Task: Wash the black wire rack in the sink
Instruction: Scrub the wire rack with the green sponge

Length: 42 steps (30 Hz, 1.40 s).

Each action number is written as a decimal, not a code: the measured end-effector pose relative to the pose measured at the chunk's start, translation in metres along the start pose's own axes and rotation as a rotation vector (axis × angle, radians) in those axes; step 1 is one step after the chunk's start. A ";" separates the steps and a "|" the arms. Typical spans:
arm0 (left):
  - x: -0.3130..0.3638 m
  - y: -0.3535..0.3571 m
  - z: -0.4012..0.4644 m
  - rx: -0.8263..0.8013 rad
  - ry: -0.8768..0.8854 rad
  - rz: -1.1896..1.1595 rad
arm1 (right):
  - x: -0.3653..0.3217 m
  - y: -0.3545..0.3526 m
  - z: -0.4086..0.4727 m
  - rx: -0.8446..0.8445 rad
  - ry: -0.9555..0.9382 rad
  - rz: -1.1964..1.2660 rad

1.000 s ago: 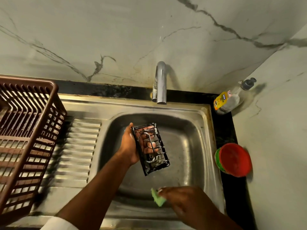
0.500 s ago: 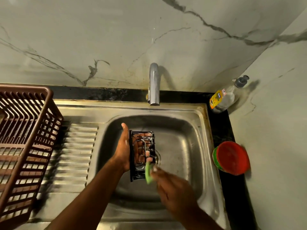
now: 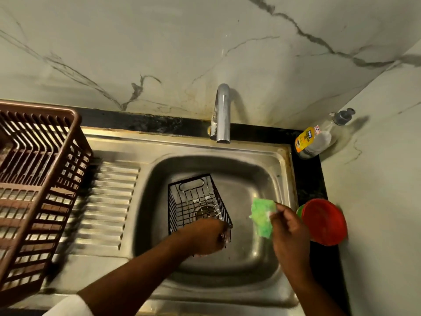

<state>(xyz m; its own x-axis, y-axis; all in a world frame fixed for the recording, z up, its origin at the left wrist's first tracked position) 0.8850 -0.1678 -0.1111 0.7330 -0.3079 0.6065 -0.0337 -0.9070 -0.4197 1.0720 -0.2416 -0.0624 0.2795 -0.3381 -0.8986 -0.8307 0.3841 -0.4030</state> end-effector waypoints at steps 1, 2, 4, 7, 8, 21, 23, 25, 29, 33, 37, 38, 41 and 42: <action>-0.001 0.007 0.005 -0.007 0.004 0.109 | -0.004 0.005 0.005 -0.012 -0.048 -0.057; -0.004 0.015 0.009 -0.027 0.010 0.197 | -0.008 0.013 0.009 -0.036 -0.087 -0.104; -0.013 0.033 0.018 -0.079 0.015 0.366 | -0.012 0.034 0.016 -0.106 -0.140 -0.183; -0.022 0.052 0.026 -0.127 -0.014 0.539 | -0.010 0.076 0.025 -0.260 -0.196 -0.304; -0.023 0.056 0.028 -0.136 -0.018 0.554 | -0.005 0.090 0.032 -0.305 -0.202 -0.355; -0.080 0.081 0.033 -0.227 -0.036 0.270 | 0.066 0.231 0.109 -0.679 -0.276 -1.039; -0.095 0.066 0.026 0.033 -0.052 0.206 | 0.077 0.243 0.104 -0.698 -0.388 -1.152; -0.114 0.045 0.014 0.449 -0.130 0.071 | 0.084 0.249 0.095 -0.705 -0.474 -1.215; -0.130 0.014 0.000 0.766 -0.405 -0.254 | 0.098 0.251 0.062 -0.876 -0.513 -1.255; -0.143 0.004 0.011 0.738 -0.429 -0.630 | 0.092 0.227 0.010 -1.302 -0.427 -1.236; -0.150 0.004 0.018 0.626 -0.518 -0.584 | 0.088 0.198 -0.004 -1.374 -0.133 -0.999; -0.151 0.007 0.020 0.562 -0.536 -0.569 | 0.084 0.195 0.004 -1.318 -0.075 -0.931; -0.152 0.019 0.028 0.421 -0.529 -0.653 | 0.071 0.194 0.048 -0.970 -0.122 -0.888; -0.152 0.021 0.029 0.404 -0.525 -0.713 | 0.069 0.196 0.062 -0.855 -0.184 -0.912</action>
<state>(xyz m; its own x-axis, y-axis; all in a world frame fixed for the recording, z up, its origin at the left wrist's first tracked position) 0.7922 -0.1320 -0.2321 0.7038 0.5316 0.4712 0.6997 -0.6336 -0.3301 0.9582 -0.1360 -0.2144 0.9192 -0.0359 -0.3921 -0.3268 -0.6249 -0.7090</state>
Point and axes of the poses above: each hand's wrist, its own z-axis towards the middle knuckle, its own y-axis out of the palm, x = y × z, the point moved 5 cm from there along z, towards the middle knuckle, and after that the axes turned 8 degrees about -x, right-handed, at the moved point
